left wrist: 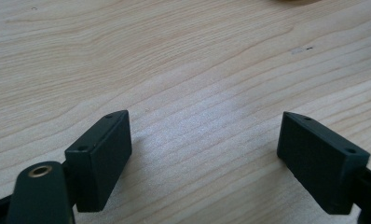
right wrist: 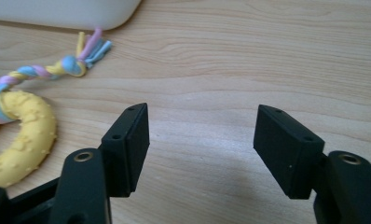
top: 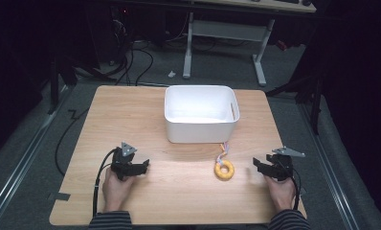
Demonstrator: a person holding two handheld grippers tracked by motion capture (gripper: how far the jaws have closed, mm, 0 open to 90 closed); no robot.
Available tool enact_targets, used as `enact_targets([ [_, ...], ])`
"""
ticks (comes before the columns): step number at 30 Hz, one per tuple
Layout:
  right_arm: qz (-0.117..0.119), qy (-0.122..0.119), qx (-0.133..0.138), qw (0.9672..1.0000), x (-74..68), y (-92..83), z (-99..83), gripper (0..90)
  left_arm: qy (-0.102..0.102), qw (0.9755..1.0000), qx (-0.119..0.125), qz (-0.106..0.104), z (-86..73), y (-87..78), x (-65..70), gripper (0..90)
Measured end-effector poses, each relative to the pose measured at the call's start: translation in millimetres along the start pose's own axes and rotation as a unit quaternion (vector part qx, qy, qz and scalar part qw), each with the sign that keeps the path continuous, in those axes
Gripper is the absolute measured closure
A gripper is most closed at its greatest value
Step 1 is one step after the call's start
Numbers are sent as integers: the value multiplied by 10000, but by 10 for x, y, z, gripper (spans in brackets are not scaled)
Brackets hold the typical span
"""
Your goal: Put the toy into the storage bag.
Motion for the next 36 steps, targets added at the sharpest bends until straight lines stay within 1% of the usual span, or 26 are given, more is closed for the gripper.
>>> enact_targets([
  [4, 185, 107, -23, 9998, -54, -32, 9, 407, 1, 10000, 0, 0, 0, 0, 0, 179],
  [9, 268, -84, -183, 9994, -124, -80, -1, 436, 1, 10000, -1, 1, 0, 0, 0, 179],
  [12, 345, -115, -196, 9991, -168, -113, 17, 436, 1, 10000, 0, 1, 0, 0, 0, 179],
  [13, 379, -169, -188, 9990, -183, -120, 24, 436, 2, 10000, -1, 1, 0, 0, 0, 179],
  [20, 477, -288, -243, 9982, -300, -163, 46, 439, 1, 10000, 0, 1, 0, 0, 0, 179],
  [23, 522, -376, -255, 9976, -360, -179, 60, 439, 1, 10000, 0, 1, 0, 0, 0, 179],
  [28, 620, -586, -248, 9960, -476, -216, 80, 439, 2, 10000, 0, 1, 0, 0, 0, 179],
  [34, 763, -776, -370, 9934, -621, -214, 88, 443, 3, 10000, -2, 2, 0, 0, 0, 179],
  [36, 811, -889, -436, 9918, -671, -203, 89, 448, 2, 10000, -1, 1, 0, 0, 0, 179],
])
Point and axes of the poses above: each handheld gripper's, and its own axes: y roughly forward along the jaws, z roughly out of its top, x roughly to its right, the point moved 7 cm from there along y, roughly forward along the jaws, and after that the axes turned 12 degrees about y, right-handed, at the moved point
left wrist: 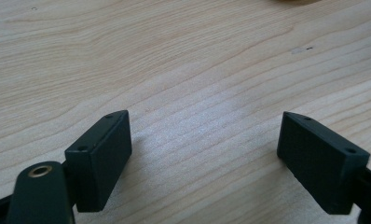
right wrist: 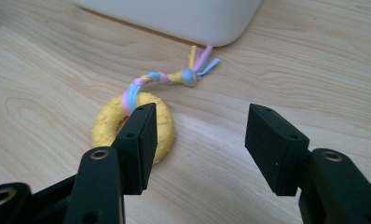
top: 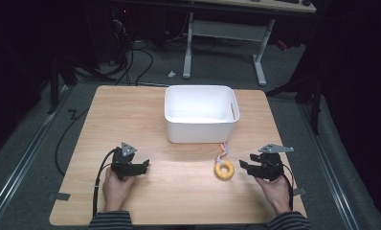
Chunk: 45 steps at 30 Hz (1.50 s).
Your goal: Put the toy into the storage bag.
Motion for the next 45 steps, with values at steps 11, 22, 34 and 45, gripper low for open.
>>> enact_targets([
  [11, 105, -367, -516, 9979, -248, 190, 22, 503, 0, 10000, 1, 0, 0, 0, 0, 179],
  [22, 32, -335, -1136, 9930, -243, 412, -11, 536, -1, 10000, 1, 0, 0, 0, 0, 179],
  [34, -91, -355, -1405, 9894, -229, 554, -45, 553, 0, 10000, 1, 0, 0, 0, 0, 179],
  [45, -179, -493, -1552, 9865, -259, 642, -74, 613, -1, 10000, 2, 1, 0, 0, 0, 179],
])
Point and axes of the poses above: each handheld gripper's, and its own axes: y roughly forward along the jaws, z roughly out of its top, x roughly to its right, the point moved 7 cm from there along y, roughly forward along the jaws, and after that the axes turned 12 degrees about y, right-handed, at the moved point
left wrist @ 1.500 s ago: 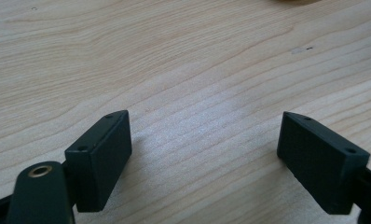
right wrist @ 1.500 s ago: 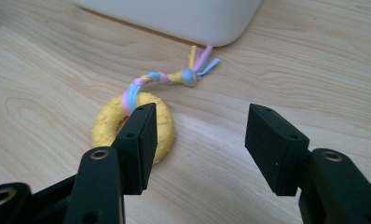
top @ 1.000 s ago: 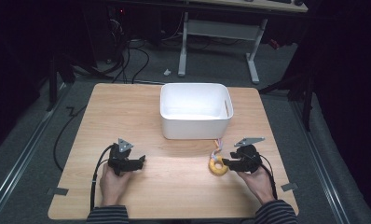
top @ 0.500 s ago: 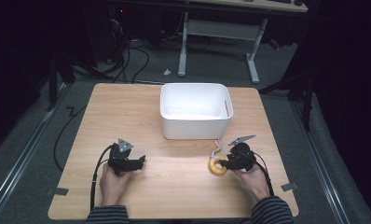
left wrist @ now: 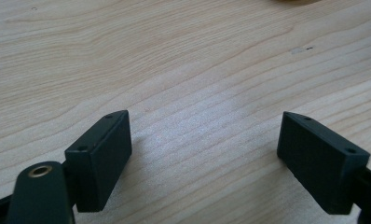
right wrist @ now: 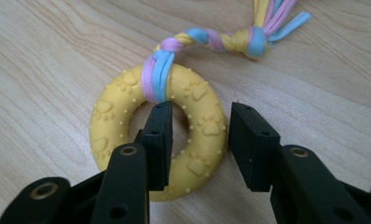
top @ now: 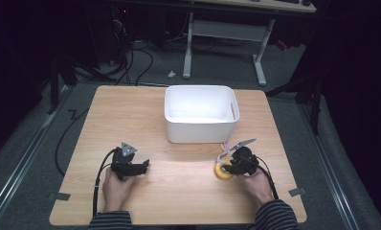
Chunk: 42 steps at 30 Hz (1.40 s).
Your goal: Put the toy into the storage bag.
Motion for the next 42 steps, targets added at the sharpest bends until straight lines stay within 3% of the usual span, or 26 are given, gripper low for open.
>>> enact_targets([
  [15, -147, -256, 28, 9996, -20, 0, -6, 675, 0, 10000, -1, 0, 0, 0, 0, 179],
  [25, -22, -299, 316, 9990, -26, -136, 13, 684, 1, 10000, 0, 0, 0, 0, 0, 179],
  [31, 42, -252, 523, 9983, 9, -305, 4, 685, 1, 10000, 0, 0, 0, 0, 0, 179],
  [37, -63, -223, 660, 9975, 106, -505, -45, 686, 0, 10000, 0, -1, 0, 0, 0, 179],
  [42, -59, 8, 907, 9959, 217, -709, -89, 686, 0, 10000, 1, 0, 0, 0, 0, 179],
])
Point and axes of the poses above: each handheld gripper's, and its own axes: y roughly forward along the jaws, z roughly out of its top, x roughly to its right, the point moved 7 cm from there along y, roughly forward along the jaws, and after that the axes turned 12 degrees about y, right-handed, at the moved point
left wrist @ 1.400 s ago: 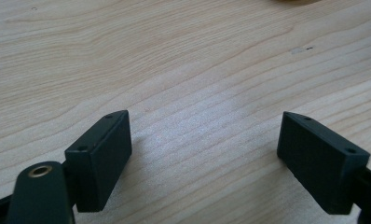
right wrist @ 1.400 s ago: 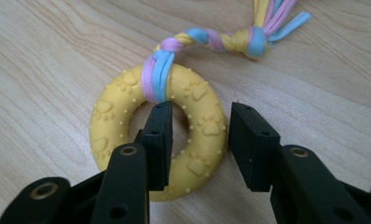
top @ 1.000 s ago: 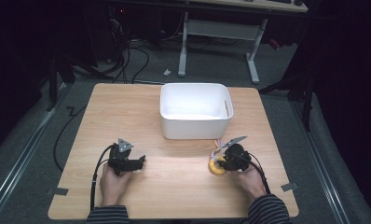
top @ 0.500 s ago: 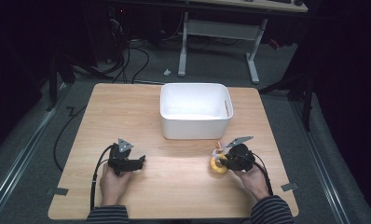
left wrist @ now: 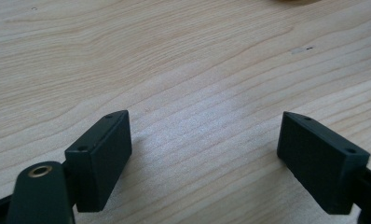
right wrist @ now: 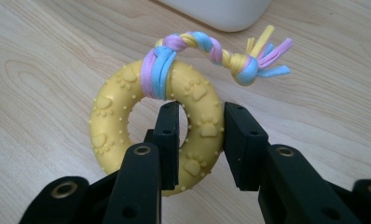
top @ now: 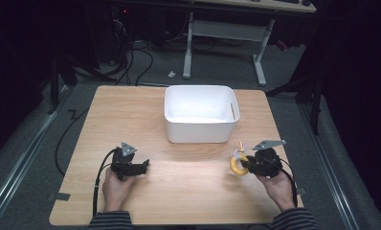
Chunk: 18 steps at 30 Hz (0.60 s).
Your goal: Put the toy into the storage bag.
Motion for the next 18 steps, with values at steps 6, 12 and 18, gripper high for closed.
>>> enact_targets([
  [6, -67, 137, 81, 9999, 134, -123, -1, 687, -1, 10000, 0, 0, 0, 0, 0, 179],
  [12, -49, 279, 232, 9993, 203, -219, 23, 687, 0, 10000, -1, 0, 0, 0, 0, 179],
  [18, -92, 394, 305, 9987, 292, -320, 101, 686, -1, 10000, -1, 0, 0, 0, 0, 179],
])
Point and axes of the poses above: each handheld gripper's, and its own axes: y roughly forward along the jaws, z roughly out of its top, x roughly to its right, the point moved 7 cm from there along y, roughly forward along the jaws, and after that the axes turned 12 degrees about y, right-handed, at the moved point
